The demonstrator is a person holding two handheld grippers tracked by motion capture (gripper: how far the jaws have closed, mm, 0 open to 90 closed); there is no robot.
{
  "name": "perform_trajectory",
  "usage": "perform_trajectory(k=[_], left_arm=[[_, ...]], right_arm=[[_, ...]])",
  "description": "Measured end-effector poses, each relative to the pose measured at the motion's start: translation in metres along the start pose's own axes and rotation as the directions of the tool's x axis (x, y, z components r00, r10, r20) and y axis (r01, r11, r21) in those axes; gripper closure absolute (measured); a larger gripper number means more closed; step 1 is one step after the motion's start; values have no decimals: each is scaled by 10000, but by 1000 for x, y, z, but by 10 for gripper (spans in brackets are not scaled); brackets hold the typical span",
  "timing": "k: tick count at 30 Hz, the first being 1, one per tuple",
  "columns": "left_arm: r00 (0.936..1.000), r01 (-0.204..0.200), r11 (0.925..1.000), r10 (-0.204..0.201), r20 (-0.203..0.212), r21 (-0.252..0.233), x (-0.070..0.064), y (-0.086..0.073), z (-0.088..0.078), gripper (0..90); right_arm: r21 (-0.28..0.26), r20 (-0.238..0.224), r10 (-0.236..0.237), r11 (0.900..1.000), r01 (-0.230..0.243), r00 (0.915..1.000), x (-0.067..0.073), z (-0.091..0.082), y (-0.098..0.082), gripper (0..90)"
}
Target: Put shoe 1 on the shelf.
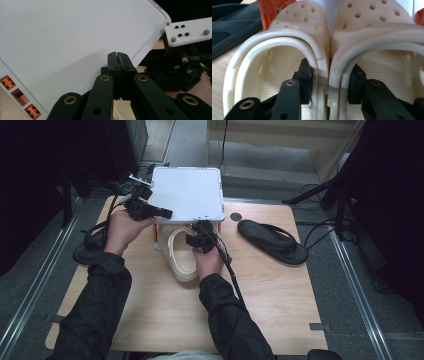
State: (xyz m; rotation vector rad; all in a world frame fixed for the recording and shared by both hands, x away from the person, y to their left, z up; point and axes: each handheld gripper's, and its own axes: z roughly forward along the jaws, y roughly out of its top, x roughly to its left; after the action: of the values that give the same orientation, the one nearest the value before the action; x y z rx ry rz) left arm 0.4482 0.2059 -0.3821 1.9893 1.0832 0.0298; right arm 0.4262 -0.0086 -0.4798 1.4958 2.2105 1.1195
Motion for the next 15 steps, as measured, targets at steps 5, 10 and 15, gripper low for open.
perform_trajectory(k=[5,10,15], left_arm=[[10000,-9,10000,9,-39,-10,0,0,0,900],[10000,-17,10000,17,-50,-7,-1,0,0,900],[10000,27,10000,-27,-64,6,0,0,0,900]], right_arm=[[-154,-275,168,9997,-172,9995,0,-5,0,560],[-150,-396,43,9999,-49,9992,0,-11,-2,539],[-132,-417,-106,9999,100,9991,1,-21,-5,533]])
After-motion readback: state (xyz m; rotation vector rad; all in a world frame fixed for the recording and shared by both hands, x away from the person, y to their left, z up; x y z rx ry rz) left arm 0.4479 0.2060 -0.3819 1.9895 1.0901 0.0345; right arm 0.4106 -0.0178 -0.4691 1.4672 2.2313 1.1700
